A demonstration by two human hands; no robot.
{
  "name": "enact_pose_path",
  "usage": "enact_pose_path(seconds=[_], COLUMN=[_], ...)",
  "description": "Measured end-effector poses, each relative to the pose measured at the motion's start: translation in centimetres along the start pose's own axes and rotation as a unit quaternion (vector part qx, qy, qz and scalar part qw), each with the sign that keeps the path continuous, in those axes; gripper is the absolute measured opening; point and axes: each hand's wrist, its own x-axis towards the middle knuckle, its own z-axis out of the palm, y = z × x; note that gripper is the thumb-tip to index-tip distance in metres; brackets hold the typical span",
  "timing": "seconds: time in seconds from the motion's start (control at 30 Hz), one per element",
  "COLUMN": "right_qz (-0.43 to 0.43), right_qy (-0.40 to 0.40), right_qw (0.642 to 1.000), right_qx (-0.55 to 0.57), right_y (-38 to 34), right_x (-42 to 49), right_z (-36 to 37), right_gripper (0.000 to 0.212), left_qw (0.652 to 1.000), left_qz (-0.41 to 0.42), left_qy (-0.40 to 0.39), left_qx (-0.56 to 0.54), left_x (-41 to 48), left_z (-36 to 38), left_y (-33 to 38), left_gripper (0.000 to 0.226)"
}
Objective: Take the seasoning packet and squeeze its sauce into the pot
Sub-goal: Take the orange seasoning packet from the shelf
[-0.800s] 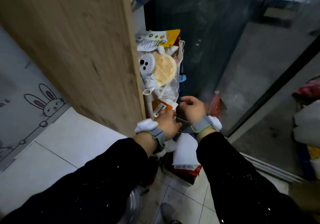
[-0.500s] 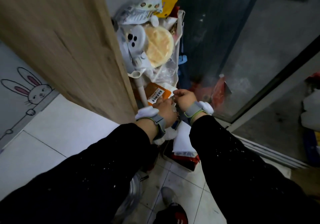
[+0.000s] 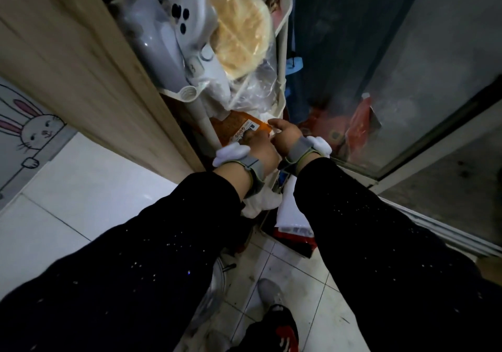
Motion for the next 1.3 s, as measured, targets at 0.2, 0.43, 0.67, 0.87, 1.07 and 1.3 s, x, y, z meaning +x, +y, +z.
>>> enact_pose_path(seconds=[0.2,0.43,0.67,0.87,1.07,1.3], right_qz=[0.045,0.039,0.08,0.084,0.094,0.079], right_qy=[0.023,0.038,-0.002,0.001,0.001,0.016], right_qw=[0.998,0.998,0.997,0.995,0.953,0.895], right_qx=[-0.048,-0.038,0.001,0.045,0.289,0.439], right_y=[0.3,0.0,-1.1,-1.2,-2.5,-4.2], right_x=[1.3,2.2,2.6,1.9,0.3,-3.5], right_z=[0.4,0.4,0.3,0.7,-0.6,-3.6], right_gripper=[0.041,0.037,0.008,0.029,0.009,0.01], left_qw=[0.997,0.996,0.994,0.995,0.994,0.993], left_qz=[-0.067,-0.078,-0.073,-0.052,-0.066,-0.005], left_qy=[0.019,0.017,0.044,0.055,0.048,0.072], left_qx=[-0.023,-0.034,-0.061,-0.071,-0.078,-0.091], left_x=[1.2,1.7,1.9,1.6,0.9,-1.0], left_z=[0.3,1.2,1.7,2.1,2.2,1.2], left_y=[-0.8,-1.6,-2.0,-2.2,-1.0,-0.6], left_gripper=[0.047,0.048,0.039,0.046,0.049,0.063])
